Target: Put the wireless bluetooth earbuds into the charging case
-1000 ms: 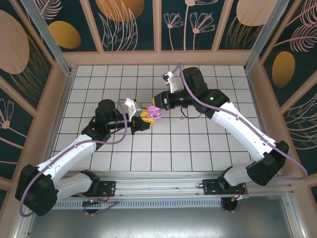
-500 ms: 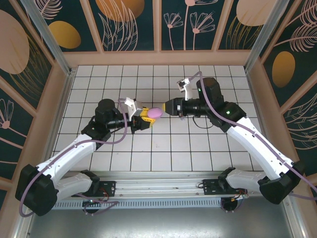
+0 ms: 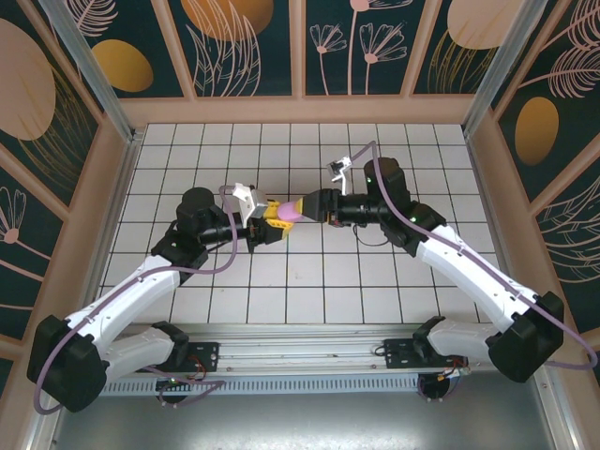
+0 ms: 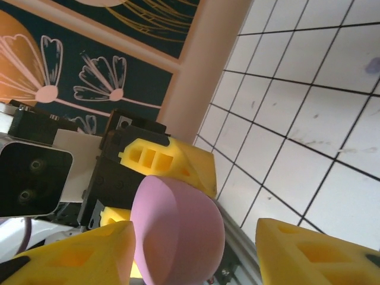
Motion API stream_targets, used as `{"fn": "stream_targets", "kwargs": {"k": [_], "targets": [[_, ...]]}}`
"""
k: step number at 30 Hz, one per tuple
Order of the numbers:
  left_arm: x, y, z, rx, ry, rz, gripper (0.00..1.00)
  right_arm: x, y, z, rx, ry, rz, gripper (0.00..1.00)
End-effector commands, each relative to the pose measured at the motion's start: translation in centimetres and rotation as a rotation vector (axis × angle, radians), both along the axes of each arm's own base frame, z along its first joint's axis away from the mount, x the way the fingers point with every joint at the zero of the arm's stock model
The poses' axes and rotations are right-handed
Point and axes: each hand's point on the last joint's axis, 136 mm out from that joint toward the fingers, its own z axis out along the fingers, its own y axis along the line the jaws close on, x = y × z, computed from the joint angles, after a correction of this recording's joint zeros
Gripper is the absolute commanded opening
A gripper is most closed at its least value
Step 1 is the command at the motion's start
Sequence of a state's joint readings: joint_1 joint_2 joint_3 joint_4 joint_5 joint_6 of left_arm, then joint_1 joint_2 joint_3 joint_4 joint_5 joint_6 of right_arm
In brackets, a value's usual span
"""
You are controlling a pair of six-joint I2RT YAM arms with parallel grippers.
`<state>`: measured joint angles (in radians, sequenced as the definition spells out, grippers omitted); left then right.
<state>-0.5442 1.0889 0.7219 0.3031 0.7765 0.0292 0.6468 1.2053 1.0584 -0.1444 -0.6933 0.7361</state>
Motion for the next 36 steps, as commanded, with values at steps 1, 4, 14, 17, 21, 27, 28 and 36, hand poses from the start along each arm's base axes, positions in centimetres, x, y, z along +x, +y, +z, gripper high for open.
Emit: {"fn": "stream_targets", "kwargs": {"k": [1, 4, 14, 17, 21, 27, 28, 36], "targets": [[-0.3, 0.0, 1.8, -0.043, -0.052, -0.002, 0.01, -0.4, 0.9, 1.2, 0.094, 0.024, 0.064, 0.5], [-0.2, 0.1, 1.8, -0.042, -0.056, 0.008, 0.01, -0.5, 1.1, 0.9, 0.1, 0.046, 0.084, 0.4], [0.9, 1.1, 1.5, -0.037, -0.091, 0.117, 0.28, 0.3, 1.4, 0.5, 0.095, 0.061, 0.078, 0.15], [1.6, 2.4, 1.5, -0.045, -0.117, 0.216, 0.54, 1.8, 0.9, -0.2, 0.077, 0.079, 0.024, 0.14], [2.8, 4.4, 1.1, -0.018, -0.12, 0.372, 0.75, 5.0, -0.4, -2.1, 0.025, 0.099, -0.094, 0.13], [4.7, 8.2, -0.1, 0.05, -0.071, 0.622, 0.84, 7.7, 0.2, -6.2, -0.056, 0.136, -0.146, 0.13], [5.1, 9.1, -0.4, 0.057, -0.054, 0.684, 0.85, 8.1, 0.4, -7.0, -0.065, 0.145, -0.15, 0.13], [5.4, 14.1, -1.9, 0.043, 0.034, 0.953, 0.89, 8.2, 6.7, -13.1, -0.067, 0.229, -0.07, 0.12]]}}
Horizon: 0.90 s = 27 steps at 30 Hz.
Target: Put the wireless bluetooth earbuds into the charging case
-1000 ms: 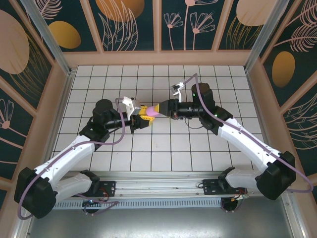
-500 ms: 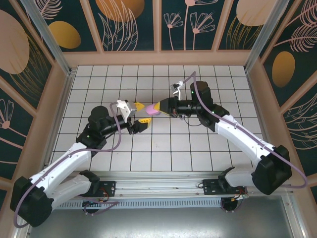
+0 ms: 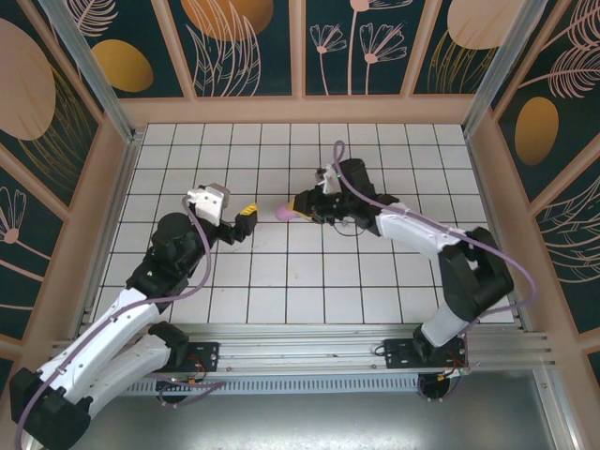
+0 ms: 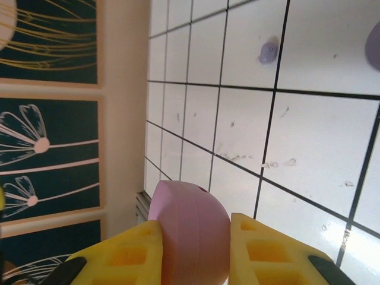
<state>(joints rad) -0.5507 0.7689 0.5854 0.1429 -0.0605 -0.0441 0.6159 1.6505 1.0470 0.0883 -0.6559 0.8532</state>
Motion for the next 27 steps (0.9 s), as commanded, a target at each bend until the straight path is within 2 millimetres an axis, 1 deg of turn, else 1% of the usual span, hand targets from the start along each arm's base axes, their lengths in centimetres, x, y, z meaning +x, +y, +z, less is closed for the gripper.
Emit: {"fn": "stream_targets", "kwargs": {"k": [1, 5, 8, 11, 12, 14, 17, 20, 25, 27], "targets": [[-0.1, 2.3, -1.4, -0.029, 0.045, 0.119, 0.89, 0.3, 4.2, 0.3, 0.053, -0.049, 0.04, 0.11], [-0.7, 2.8, -1.9, -0.054, 0.055, 0.128, 0.9, 0.0, 8.7, -2.5, 0.031, -0.043, 0.084, 0.1], [-1.1, 3.3, -2.1, -0.065, 0.06, 0.142, 0.9, 0.1, 11.4, -4.4, 0.018, -0.044, 0.104, 0.1], [-1.5, 3.5, -2.5, -0.081, 0.064, 0.146, 0.9, 0.4, 13.7, -6.3, 0.018, -0.04, 0.135, 0.1], [-1.6, 3.5, -2.7, -0.086, 0.066, 0.142, 0.9, 0.6, 14.1, -7.1, 0.014, -0.029, 0.141, 0.1], [-1.7, 3.6, -3.0, -0.095, 0.072, 0.145, 0.9, 1.2, 14.6, -8.4, 0.002, -0.018, 0.138, 0.09], [-1.7, 3.7, -3.3, -0.094, 0.078, 0.149, 0.9, 2.0, 14.6, -9.6, -0.036, -0.031, 0.118, 0.09], [-1.7, 3.8, -3.4, -0.086, 0.074, 0.153, 0.91, 2.2, 14.6, -10.5, -0.093, -0.054, 0.122, 0.11], [-1.5, 3.7, -3.3, -0.082, 0.067, 0.155, 0.91, 2.2, 14.4, -12.5, -0.177, -0.07, 0.134, 0.16], [-1.4, 3.6, -3.3, -0.082, 0.067, 0.152, 0.91, 2.2, 14.3, -12.9, -0.2, -0.077, 0.135, 0.19]]}}
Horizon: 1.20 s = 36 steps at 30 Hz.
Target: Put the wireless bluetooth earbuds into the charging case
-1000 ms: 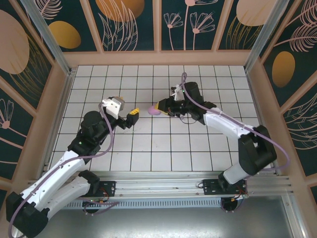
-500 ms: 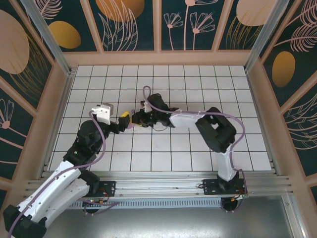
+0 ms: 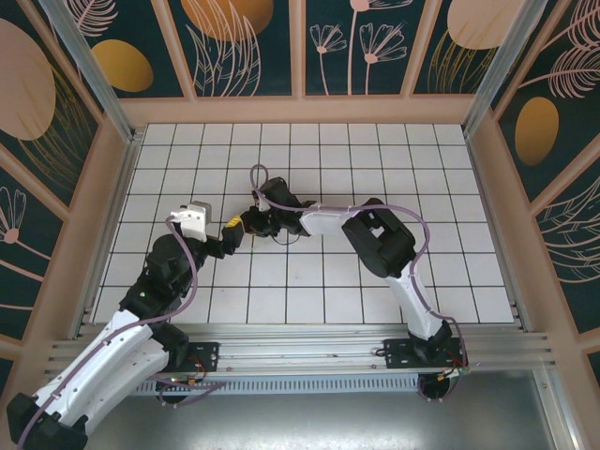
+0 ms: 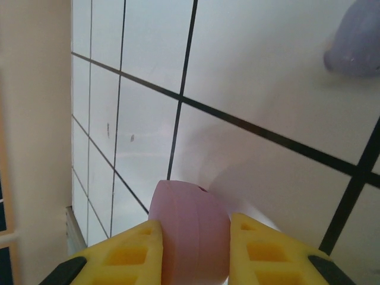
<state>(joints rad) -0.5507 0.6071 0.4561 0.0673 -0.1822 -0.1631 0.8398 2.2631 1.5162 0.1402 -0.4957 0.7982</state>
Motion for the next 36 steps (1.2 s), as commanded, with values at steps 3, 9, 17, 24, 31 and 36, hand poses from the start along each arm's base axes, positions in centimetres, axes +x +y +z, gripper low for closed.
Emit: {"fn": "stream_targets", "kwargs": {"k": [3, 9, 17, 24, 31, 36], "targets": [[0.2, 0.2, 0.1, -0.009, -0.007, 0.014, 0.91, 0.0, -0.2, -1.1, -0.093, -0.061, 0.014, 0.26], [0.2, 0.3, 0.3, -0.005, -0.01, 0.016, 0.91, -0.2, -0.6, -0.8, -0.125, -0.08, 0.016, 0.4], [0.1, 0.2, 0.5, 0.001, -0.014, 0.013, 0.91, -0.2, -1.3, 2.5, -0.146, -0.135, 0.007, 0.44], [0.2, -0.2, 1.0, -0.002, -0.02, -0.005, 0.91, -0.1, -2.5, 7.6, -0.123, -0.214, 0.008, 0.46], [-0.3, -3.0, 1.1, 0.006, -0.022, -0.168, 0.93, 2.8, -8.6, 9.5, -0.181, -0.338, 0.037, 0.46], [-1.0, -6.9, 0.2, -0.021, 0.032, -0.379, 0.95, 5.0, -13.9, 8.3, -0.242, -0.388, 0.115, 0.5]]}}
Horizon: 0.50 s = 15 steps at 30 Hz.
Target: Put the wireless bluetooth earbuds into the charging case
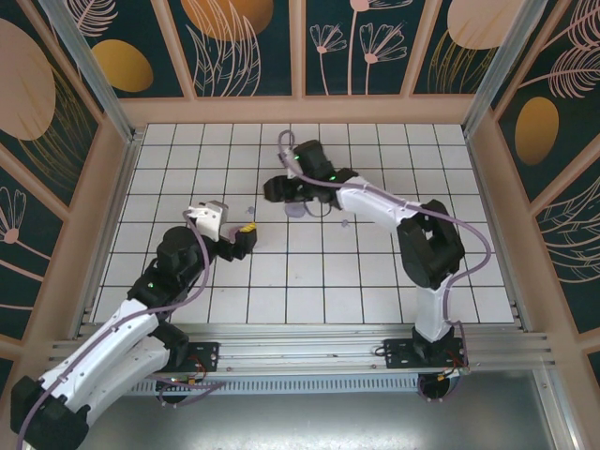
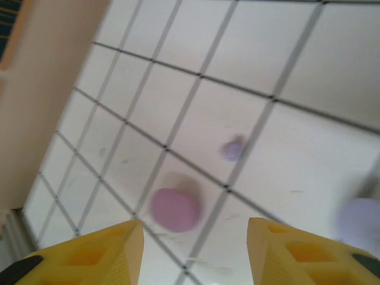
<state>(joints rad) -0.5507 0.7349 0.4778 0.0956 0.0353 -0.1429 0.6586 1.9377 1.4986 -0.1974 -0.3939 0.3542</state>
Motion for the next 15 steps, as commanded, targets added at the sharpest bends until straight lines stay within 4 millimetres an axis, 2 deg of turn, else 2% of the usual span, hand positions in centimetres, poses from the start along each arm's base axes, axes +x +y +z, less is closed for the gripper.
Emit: {"fn": "stream_targets", "kwargs": {"k": [1, 4, 7, 12, 15], "targets": [[-0.9, -3.3, 1.7, -0.056, -0.028, -0.191, 0.95, -0.4, -3.9, -2.5, -0.11, -0.023, 0.103, 0.51], [-0.3, -4.0, 0.3, -0.057, 0.012, -0.21, 0.96, 0.0, -5.2, -3.2, -0.161, -0.086, 0.143, 0.53], [0.9, -3.9, -1.5, -0.052, 0.063, -0.175, 0.96, 0.1, -5.9, -4.2, -0.226, -0.148, 0.177, 0.55], [2.9, -2.8, -4.1, -0.095, 0.169, -0.11, 0.97, -0.7, -5.6, -5.2, -0.269, -0.264, 0.325, 0.57], [3.6, -2.0, -5.1, -0.137, 0.207, -0.092, 0.96, -1.2, -5.6, -5.6, -0.309, -0.36, 0.413, 0.58]]}}
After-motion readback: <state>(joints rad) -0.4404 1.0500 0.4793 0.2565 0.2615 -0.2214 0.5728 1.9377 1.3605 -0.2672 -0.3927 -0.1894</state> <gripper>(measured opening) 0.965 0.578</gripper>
